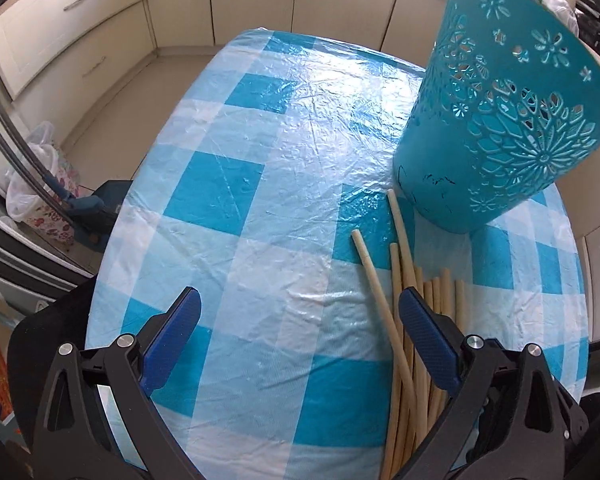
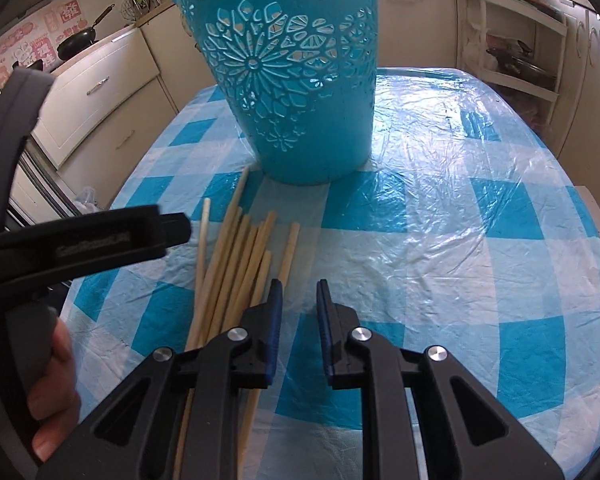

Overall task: Organize utensils
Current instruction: 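Move the left gripper to a single wooden stick and close on it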

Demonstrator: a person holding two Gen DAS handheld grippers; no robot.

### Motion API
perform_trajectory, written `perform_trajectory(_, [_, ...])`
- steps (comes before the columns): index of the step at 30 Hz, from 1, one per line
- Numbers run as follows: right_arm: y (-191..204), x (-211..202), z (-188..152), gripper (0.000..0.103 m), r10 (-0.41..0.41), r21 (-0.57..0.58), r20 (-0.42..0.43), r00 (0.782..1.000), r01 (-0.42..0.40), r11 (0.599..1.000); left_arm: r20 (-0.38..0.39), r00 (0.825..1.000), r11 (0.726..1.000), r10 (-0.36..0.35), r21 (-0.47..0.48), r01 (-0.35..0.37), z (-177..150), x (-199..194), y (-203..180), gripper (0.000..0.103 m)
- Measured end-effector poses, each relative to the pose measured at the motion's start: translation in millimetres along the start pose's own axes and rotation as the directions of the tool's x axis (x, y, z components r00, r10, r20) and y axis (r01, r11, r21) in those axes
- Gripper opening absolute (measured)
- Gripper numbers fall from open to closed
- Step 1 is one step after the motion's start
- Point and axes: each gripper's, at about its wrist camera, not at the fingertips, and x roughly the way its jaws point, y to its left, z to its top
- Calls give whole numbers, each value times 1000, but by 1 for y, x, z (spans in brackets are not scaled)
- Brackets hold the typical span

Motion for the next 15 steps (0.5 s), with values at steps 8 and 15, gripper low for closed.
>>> perform_trajectory(8, [0, 3, 1, 18, 28, 5, -3, 1000, -28, 1000, 9, 998, 998, 61, 34, -62, 2, 15, -13, 79])
perform_trajectory(15, [7, 6, 1, 19, 30, -25, -6, 1000, -30, 999, 51, 998, 993, 39, 111, -44, 2, 12, -11, 50])
